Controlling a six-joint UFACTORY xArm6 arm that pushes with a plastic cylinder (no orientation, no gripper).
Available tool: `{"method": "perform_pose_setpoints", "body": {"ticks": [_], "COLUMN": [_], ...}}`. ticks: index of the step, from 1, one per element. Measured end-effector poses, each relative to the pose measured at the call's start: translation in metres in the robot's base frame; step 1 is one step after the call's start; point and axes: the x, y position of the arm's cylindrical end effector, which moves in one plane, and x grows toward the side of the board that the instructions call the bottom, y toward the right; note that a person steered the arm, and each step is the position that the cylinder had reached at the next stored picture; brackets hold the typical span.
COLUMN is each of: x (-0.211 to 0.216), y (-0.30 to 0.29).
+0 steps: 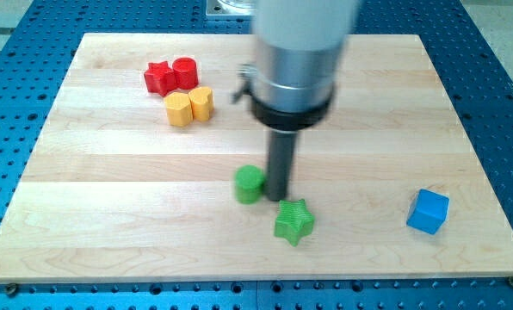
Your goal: Push the green star into the green circle
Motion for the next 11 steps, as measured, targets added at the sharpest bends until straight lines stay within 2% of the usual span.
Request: {"method": "perform_pose_setpoints", "body": {"ticks": [1, 2, 3, 4, 5, 6, 7, 8, 9, 10, 11], "x": [0.000, 0.018, 0.080, 0.092, 0.067, 0.062, 0.063, 0.038, 0.031, 0.031, 0.037], "y": [0.026, 0.104, 0.093, 0.071, 0.020, 0.039, 0.092, 0.093, 0.044, 0.030, 0.060]}}
